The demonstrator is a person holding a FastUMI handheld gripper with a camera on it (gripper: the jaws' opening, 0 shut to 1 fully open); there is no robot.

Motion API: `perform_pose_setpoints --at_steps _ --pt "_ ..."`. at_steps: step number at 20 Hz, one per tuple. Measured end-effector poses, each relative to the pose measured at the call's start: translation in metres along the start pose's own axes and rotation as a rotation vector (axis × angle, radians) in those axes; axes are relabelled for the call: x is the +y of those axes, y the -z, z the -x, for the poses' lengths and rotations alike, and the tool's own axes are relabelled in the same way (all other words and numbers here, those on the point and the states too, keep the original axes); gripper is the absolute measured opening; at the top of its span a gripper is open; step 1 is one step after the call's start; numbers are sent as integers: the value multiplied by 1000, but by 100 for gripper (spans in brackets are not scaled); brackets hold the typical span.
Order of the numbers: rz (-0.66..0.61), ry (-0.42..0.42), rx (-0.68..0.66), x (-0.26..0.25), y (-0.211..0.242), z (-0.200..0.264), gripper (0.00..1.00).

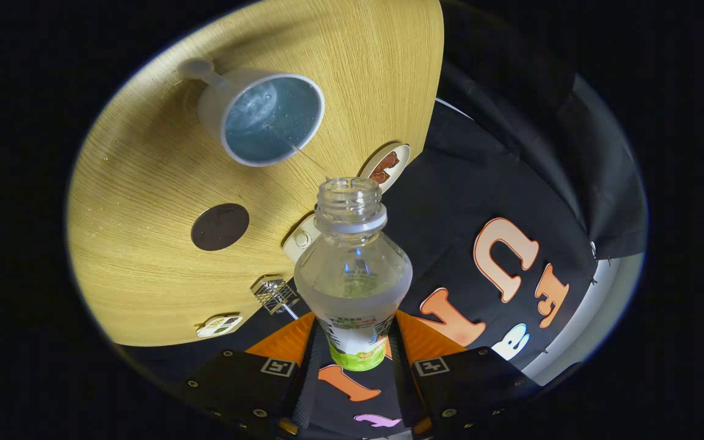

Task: Take the bottle from table, then pour the juice into the cup, finally place the bottle on the coaster

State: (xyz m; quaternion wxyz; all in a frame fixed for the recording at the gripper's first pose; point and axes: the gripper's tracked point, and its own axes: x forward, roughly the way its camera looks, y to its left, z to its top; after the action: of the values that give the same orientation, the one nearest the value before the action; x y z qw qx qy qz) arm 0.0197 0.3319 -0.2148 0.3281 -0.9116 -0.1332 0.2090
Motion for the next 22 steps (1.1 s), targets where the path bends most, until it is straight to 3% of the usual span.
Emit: perform_pose_setpoints --at_steps 10,16,22 --pt "-138 -32 -5 22 -6 -4 56" --pt "-331 -67 -39 39 -14 -2 56" --pt "-626 -110 -78 43 -10 13 56"
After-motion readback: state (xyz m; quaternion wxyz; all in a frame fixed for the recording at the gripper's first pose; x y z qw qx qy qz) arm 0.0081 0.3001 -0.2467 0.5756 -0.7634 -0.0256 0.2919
